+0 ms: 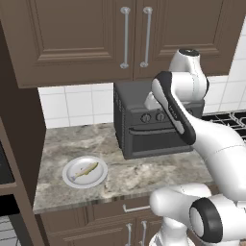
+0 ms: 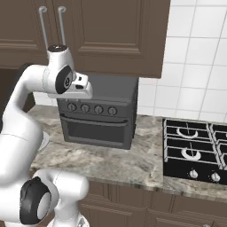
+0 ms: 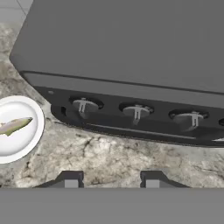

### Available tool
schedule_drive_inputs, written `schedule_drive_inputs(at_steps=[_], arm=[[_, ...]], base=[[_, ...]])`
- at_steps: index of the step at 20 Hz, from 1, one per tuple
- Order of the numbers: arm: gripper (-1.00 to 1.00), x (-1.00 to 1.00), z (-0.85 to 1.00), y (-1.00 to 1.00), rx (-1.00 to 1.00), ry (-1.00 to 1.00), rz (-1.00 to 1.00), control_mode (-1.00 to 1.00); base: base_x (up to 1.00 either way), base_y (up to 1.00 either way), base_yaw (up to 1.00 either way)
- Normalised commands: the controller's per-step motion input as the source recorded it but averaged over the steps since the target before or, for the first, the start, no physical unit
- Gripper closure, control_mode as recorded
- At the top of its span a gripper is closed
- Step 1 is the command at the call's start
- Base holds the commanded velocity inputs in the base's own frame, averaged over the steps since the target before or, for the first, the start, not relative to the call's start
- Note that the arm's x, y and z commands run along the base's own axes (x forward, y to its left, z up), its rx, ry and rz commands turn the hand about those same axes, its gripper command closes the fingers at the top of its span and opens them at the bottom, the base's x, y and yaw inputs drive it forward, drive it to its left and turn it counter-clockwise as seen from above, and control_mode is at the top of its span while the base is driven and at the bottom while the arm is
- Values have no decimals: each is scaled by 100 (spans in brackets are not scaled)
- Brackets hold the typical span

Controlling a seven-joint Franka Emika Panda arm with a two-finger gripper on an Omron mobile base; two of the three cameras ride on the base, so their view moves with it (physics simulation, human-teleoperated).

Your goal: Place the fish on the rack of the oven, and slide the rack back inside. Close the oven door.

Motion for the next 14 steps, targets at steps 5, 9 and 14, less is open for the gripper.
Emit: schedule_drive_inputs(at_steps=[5,9,14], arm=[[-100,-22,-30,22,0,1,0,-100],[-100,-57,-68,72,-3,-10,-12,-100],[-100,-42,-64,75,0,-16,-25,-100]], base=[[0,0,0],[0,0,0],[0,0,0]])
